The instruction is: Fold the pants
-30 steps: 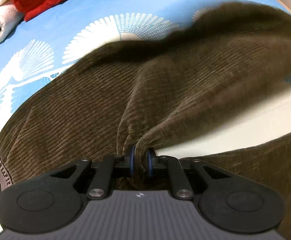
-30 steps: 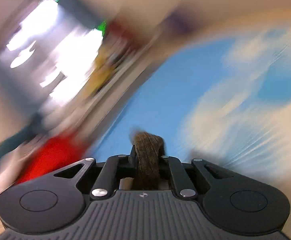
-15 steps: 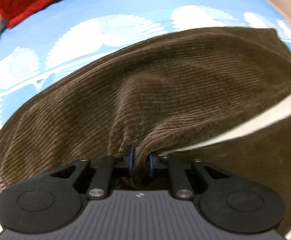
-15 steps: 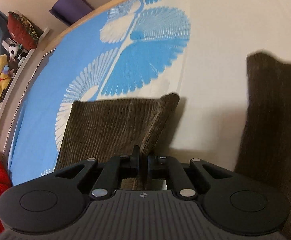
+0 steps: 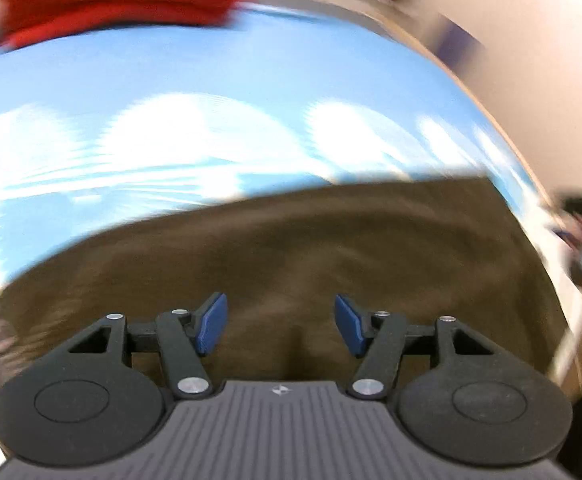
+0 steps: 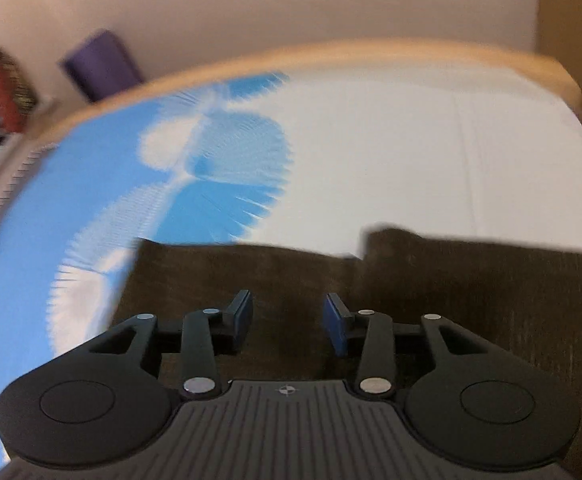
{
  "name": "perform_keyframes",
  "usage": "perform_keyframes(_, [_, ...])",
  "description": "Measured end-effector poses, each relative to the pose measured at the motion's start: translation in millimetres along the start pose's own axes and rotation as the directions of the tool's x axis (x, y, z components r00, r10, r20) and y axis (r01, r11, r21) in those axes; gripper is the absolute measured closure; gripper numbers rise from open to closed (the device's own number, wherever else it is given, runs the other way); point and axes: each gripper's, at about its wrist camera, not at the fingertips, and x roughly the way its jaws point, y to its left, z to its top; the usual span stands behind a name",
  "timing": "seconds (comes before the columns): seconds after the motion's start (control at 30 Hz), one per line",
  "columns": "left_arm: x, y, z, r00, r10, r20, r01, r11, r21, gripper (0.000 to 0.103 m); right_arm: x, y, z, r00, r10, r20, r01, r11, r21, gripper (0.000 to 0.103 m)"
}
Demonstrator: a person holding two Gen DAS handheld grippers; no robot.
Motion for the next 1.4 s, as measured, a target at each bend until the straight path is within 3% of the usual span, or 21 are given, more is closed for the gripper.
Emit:
perform_keyframes(0.07, [-10,44,0,0.993,0.111,0.030,-0.107,0.987,-0.117,0.035,-28,14,6,0.991,0.128,0.038,-0.125,0.990,-0.065,0.060])
perform_keyframes(0.13, [-19,93,-12,0.968,0.241,0.073,-0.217,0.945,-0.244,0.027,-65,27,8,0.960,0.273,0.069,-0.259,0.952,-0.161,0.057])
perform_keyframes(0.23, [-20,159,-39,0.911,0.412,0.031,-0.363,0.834,-0.417,0.026,-115,32,6,0.896,0.444,0.028,-0.421,0.867,-0.267,0.046])
perform_keyframes(0.27, [-19,175,-47,0.909,0.417,0.023,-0.363,0.816,-0.450,0.026,-128,31,2,0.870,0.493,-0.009,-0.474,0.832,-0.289,0.046])
perform_keyframes(0.3, [-14,191,-54,0.919,0.394,0.005,-0.344,0.807,-0.481,0.026,-138,30,0,0.854,0.520,-0.038,-0.505,0.809,-0.301,0.046])
perform_keyframes(0.4, [-6,208,-69,0.954,0.298,0.015,-0.254,0.836,-0.486,0.026,-159,19,-20,0.825,0.559,-0.080,-0.548,0.759,-0.351,0.046])
perform_keyframes(0.5, [2,210,-71,0.964,0.260,0.052,-0.211,0.871,-0.444,0.026,-161,10,-42,0.856,0.506,-0.108,-0.501,0.760,-0.413,0.046])
perform_keyframes(0.53, [6,200,-71,0.966,0.250,0.059,-0.203,0.882,-0.425,0.038,-163,10,-44,0.863,0.493,-0.115,-0.492,0.765,-0.416,0.046])
perform_keyframes(0.57, [12,192,-67,0.971,0.229,0.066,-0.185,0.897,-0.402,0.066,-167,9,-45,0.862,0.497,-0.102,-0.490,0.765,-0.417,0.046])
perform_keyframes(0.67, [-1,174,-53,0.961,0.252,0.113,-0.203,0.921,-0.333,0.076,-174,7,-51,0.883,0.467,-0.051,-0.429,0.758,-0.492,0.047])
perform_keyframes(0.73, [-24,160,-46,0.947,0.263,0.186,-0.198,0.931,-0.308,0.076,-177,6,-57,0.891,0.452,-0.039,-0.403,0.750,-0.525,0.047])
perform_keyframes(0.8, [-30,152,-43,0.933,0.298,0.201,-0.235,0.928,-0.288,0.076,-175,0,-55,0.885,0.461,-0.059,-0.425,0.751,-0.505,0.047])
perform_keyframes(0.9, [-39,155,-43,0.951,0.288,0.114,-0.227,0.899,-0.374,0.073,-179,-3,-56,0.884,0.463,-0.067,-0.427,0.742,-0.517,0.047])
perform_keyframes(1.0, [-83,150,-43,0.943,0.309,0.128,-0.227,0.873,-0.432,0.065,-179,-5,-55,0.885,0.461,-0.068,-0.424,0.735,-0.529,0.047])
perform_keyframes(1.03, [-95,147,-44,0.941,0.319,0.111,-0.242,0.866,-0.437,0.062,-180,-6,-55,0.883,0.463,-0.078,-0.431,0.733,-0.526,0.047])
perform_keyframes(1.1, [-113,138,-56,0.949,0.310,0.059,-0.262,0.878,-0.400,0.058,-180,-8,-57,0.873,0.477,-0.105,-0.457,0.720,-0.523,0.047])
perform_keyframes(1.23, [-114,114,-104,0.947,0.310,-0.081,-0.320,0.904,-0.285,0.038,-192,-8,-59,0.840,0.527,-0.130,-0.499,0.656,-0.566,0.046])
perform_keyframes(1.33, [-93,113,-150,0.943,0.300,-0.143,-0.330,0.895,-0.300,0.038,-201,-9,-65,0.831,0.539,-0.135,-0.491,0.599,-0.633,0.046])
perform_keyframes(1.4, [-76,120,-172,0.946,0.244,-0.214,-0.305,0.896,-0.324,0.038,-206,-13,-67,0.827,0.544,-0.144,-0.492,0.576,-0.653,0.046])
